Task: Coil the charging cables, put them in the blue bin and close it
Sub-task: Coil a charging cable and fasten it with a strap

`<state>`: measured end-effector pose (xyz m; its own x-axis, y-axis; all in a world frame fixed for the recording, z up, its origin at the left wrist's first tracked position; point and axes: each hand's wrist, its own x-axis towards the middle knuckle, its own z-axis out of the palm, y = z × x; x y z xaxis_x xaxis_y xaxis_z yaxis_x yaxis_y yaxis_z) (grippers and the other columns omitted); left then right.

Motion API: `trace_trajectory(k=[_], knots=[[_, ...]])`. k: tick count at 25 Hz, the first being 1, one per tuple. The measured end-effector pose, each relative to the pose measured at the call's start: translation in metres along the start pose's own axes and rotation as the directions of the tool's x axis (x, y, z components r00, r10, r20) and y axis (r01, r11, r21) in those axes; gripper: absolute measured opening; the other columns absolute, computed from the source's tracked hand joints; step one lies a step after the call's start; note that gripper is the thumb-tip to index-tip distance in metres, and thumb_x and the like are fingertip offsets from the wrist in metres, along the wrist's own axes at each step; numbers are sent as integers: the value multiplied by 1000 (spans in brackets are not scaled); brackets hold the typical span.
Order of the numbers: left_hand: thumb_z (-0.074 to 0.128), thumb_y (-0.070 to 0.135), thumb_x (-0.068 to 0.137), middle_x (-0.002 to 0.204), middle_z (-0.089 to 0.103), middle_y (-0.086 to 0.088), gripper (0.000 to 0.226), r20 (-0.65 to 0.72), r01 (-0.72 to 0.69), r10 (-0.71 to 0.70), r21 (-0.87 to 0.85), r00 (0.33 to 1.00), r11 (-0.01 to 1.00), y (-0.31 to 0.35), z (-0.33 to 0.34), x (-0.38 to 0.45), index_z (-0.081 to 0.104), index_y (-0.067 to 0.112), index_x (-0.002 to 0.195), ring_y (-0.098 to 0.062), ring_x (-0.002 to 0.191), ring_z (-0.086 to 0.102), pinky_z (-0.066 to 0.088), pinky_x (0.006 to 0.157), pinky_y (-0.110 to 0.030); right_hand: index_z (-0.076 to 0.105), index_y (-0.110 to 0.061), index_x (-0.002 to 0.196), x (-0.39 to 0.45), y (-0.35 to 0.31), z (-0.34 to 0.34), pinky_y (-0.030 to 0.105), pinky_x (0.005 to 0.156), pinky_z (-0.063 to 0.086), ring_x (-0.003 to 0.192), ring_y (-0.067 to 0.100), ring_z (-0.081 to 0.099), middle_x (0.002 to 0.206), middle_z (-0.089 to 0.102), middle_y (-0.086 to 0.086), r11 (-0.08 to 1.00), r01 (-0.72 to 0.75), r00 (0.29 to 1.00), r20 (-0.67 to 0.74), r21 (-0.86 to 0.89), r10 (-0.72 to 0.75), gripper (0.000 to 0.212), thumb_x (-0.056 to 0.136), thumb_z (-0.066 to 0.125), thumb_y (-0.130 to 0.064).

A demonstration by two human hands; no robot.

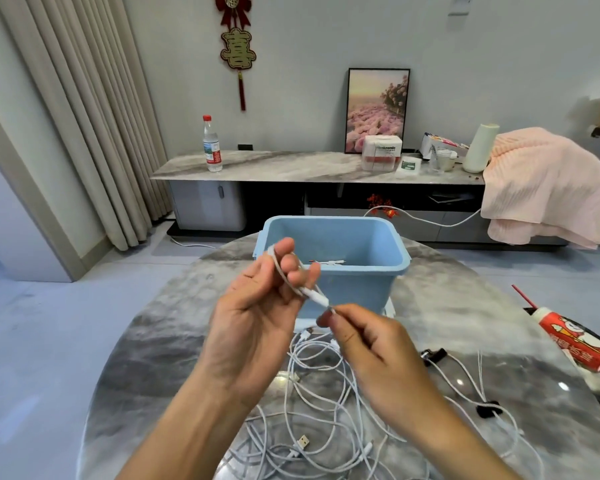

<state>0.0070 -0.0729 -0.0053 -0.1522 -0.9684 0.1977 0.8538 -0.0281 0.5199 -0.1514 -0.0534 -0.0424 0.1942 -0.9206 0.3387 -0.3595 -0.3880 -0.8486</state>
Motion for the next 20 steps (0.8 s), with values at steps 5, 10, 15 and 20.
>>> trace_trajectory(k=[5, 10, 15, 20], knots=[[46, 12, 97, 84, 74, -7, 21, -33, -208, 292, 626, 956, 751, 0, -12, 10, 63, 4, 104, -21, 82, 72, 55, 84, -29, 55, -29, 110, -10, -30, 11, 22, 69, 38, 71, -2, 47, 69, 53, -24, 976, -46, 960, 260, -211, 101, 14, 102, 44, -30], [43, 17, 100, 72, 65, 4, 18, 286, -297, 125, 951, 950, 82, -16, -19, 1, 60, 13, 95, -10, 71, 62, 48, 66, -25, 54, -30, 101, -7, -51, -20, 38, 73, 49, 82, 16, 60, 86, 66, -9, 803, 135, 980, 199, -580, -21, 28, 90, 34, -46], [42, 23, 96, 54, 41, 0, 29, 204, -78, -268, 906, 942, 416, -8, -4, -5, 61, 9, 79, -17, 54, 34, 28, 55, -34, 73, -30, 80, 13, -37, -71, 33, 55, 47, 62, 8, 59, 67, 64, -15, 803, 352, 933, 112, -482, -342, 19, 83, 67, -48], [41, 17, 92, 53, 29, 4, 26, 234, 245, -421, 538, 876, 807, -7, 9, -12, 61, 8, 77, -11, 47, 24, 40, 75, -39, 74, -21, 75, 21, -13, -68, 14, 48, 37, 49, 2, 46, 55, 57, -10, 969, 154, 985, 40, 191, -165, 34, 76, 73, -55]])
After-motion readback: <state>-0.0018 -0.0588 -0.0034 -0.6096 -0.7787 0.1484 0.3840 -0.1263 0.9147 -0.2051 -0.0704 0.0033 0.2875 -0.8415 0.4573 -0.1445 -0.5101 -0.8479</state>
